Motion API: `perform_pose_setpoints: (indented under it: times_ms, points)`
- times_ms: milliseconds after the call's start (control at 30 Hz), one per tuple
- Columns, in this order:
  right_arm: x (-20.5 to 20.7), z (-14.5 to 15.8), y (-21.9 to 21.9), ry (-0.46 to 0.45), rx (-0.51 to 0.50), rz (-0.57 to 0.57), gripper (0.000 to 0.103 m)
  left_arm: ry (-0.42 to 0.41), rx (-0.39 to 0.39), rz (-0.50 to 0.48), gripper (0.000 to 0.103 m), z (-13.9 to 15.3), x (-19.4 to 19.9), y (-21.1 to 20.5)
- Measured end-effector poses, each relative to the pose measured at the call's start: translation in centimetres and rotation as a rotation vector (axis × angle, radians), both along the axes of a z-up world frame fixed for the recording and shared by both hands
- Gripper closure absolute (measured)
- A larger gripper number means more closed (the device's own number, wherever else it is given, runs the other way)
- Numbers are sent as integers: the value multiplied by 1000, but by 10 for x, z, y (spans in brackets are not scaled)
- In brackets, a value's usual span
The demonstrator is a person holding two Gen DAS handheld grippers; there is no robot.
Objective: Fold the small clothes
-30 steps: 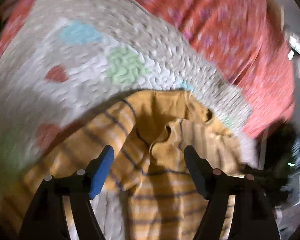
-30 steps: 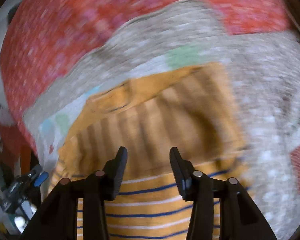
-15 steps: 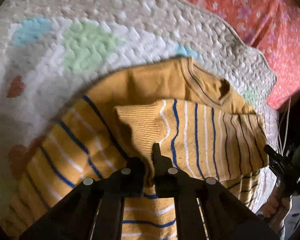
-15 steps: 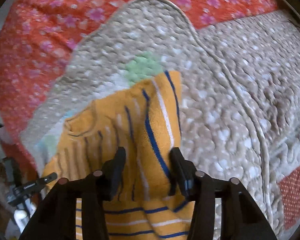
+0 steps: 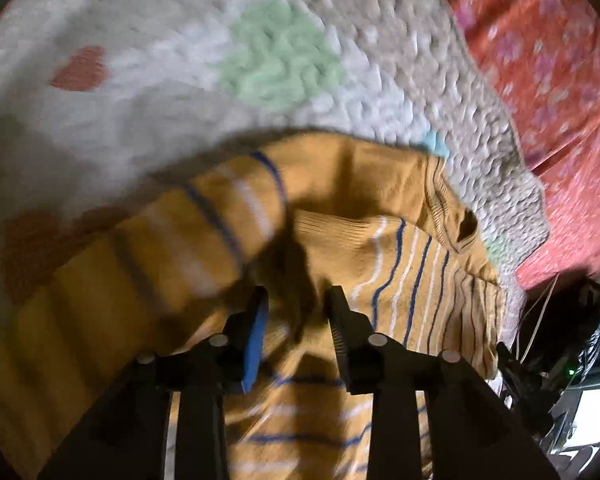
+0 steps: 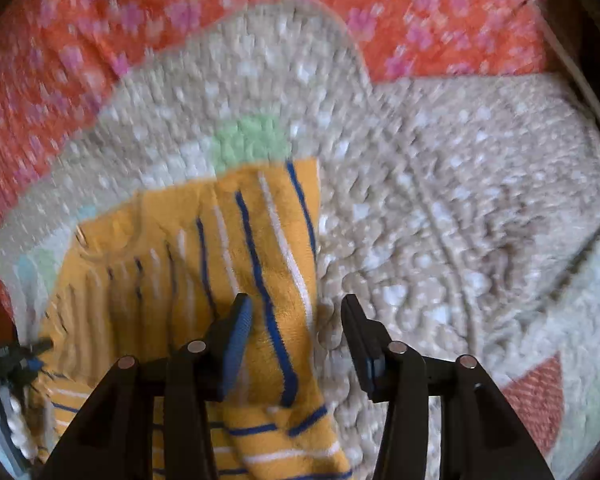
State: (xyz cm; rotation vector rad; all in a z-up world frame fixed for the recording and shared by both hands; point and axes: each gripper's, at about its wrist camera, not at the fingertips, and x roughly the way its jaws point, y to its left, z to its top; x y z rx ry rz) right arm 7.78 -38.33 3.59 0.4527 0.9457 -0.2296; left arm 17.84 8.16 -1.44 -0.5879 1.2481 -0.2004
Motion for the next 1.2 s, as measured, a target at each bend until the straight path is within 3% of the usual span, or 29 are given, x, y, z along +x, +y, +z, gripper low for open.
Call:
perform_pose_setpoints:
  times_ms: [167,233,267,300,433,500,567,633,733,867,933,1000,1100,1167,1200]
  points:
    - [-16,28,44,-36,7,87,51,-57,18,60,70,26,-54,59]
    - [-17,33,81,-37,29,171,50,-78,48,105,64,35,-74,77]
    - [-18,34,102,-36,36,221,50,-100,73,147,56,43,-90,94]
    - [-17,35,127,-36,44,280,50,-133,101,199,51,49,-108,112]
    - [-20,35,248,-25,42,556,49,-212,266,396,47,57,-151,169]
    - [-27,32,309,-24,30,697,48,-223,369,509,47,52,-169,202]
    - [-36,27,367,-15,44,827,46,-179,403,597,47,39,-181,235]
    - [-43,16,416,16,66,913,45,-116,355,660,47,27,-187,262]
    - [-59,2,459,25,73,949,44,-93,307,715,47,19,-195,287]
    - [-101,-3,510,-36,-60,1132,45,-116,281,754,47,22,-203,303]
    - [-122,-11,527,-43,-181,1193,45,-113,253,769,47,20,-204,307]
    - [-129,-18,528,-58,-263,1145,45,-107,224,772,47,19,-206,310]
    - [-118,-28,515,-25,-242,1055,44,-109,221,751,47,19,-204,305]
    - [-111,-37,510,45,-200,1051,45,-118,230,730,47,21,-200,298]
    - [-109,-35,508,51,-179,1051,60,-122,233,723,47,22,-199,295]
